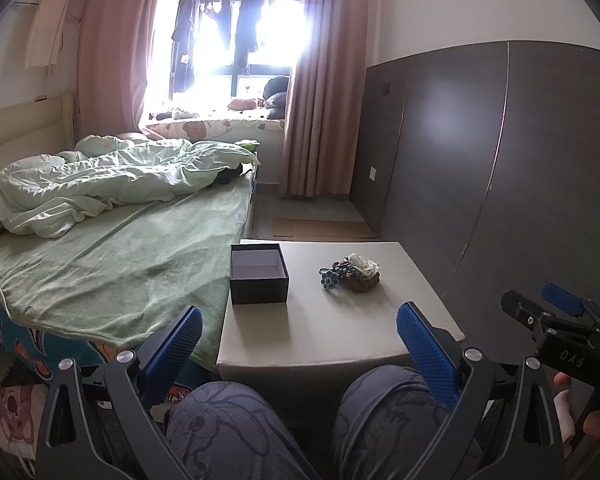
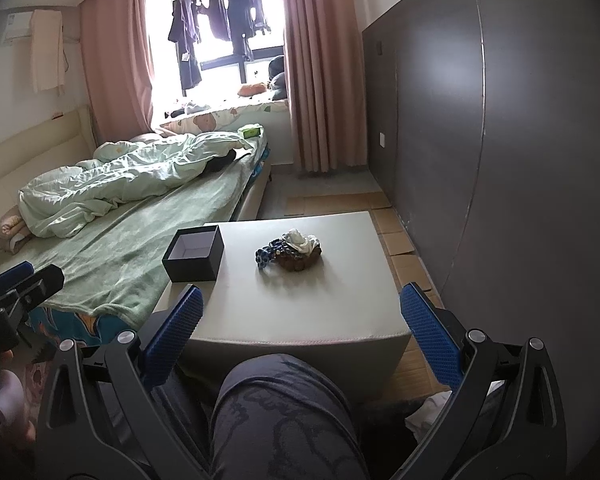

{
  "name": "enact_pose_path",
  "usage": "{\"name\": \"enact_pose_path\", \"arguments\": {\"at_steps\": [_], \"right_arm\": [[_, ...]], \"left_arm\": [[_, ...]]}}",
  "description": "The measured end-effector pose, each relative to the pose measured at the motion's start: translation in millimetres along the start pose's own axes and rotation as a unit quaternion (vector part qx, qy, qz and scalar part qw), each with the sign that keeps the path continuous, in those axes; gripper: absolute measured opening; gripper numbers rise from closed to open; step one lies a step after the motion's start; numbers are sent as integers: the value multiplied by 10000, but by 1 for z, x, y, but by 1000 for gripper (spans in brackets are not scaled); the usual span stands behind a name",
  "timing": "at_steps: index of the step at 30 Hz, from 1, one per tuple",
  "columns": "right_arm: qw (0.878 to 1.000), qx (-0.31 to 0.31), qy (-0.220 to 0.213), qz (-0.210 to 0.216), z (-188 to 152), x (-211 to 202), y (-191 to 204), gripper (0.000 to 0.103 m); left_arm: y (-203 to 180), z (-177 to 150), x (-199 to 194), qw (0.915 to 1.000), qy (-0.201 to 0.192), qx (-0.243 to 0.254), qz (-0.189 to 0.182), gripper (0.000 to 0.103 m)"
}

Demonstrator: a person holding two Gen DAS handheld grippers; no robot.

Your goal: Organize jewelry

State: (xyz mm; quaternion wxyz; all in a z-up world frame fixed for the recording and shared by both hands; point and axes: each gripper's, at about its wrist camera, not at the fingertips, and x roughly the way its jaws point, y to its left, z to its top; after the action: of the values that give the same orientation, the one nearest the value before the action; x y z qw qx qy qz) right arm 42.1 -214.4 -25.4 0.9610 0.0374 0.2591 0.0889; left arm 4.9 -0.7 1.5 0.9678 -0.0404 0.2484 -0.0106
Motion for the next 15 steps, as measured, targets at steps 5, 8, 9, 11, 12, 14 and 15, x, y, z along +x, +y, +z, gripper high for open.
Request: {"name": "enact_pose_path", "arguments": {"at_steps": [5, 8, 9, 11, 12, 14, 15], "right_arm": [[10000, 46, -7, -2, 1, -1, -3, 98], [9999, 100, -21, 12, 3, -3, -5, 98], [9999, 113, -30, 27, 4, -4, -6, 98], [9999, 119, -40, 64, 6, -5, -7, 98], [9999, 111, -32, 72, 7, -5, -7, 98], [9998, 130, 15, 143, 9, -6, -7, 98], [9997, 156, 31, 171, 11, -7, -8, 98]], "left_arm": [[0, 2, -1, 10000, -12, 25, -9, 95], [0, 3, -3, 10000, -32, 11, -49, 95], [0, 4, -4, 10000, -35, 13, -65, 95], [0, 4, -5, 10000, -44, 8, -77, 95], [0, 5, -6, 9999, -36, -7, -107, 95], [0, 6, -5, 9999, -10, -28, -162, 95], [-1, 6, -5, 9998, -3, -19, -175, 95]]}}
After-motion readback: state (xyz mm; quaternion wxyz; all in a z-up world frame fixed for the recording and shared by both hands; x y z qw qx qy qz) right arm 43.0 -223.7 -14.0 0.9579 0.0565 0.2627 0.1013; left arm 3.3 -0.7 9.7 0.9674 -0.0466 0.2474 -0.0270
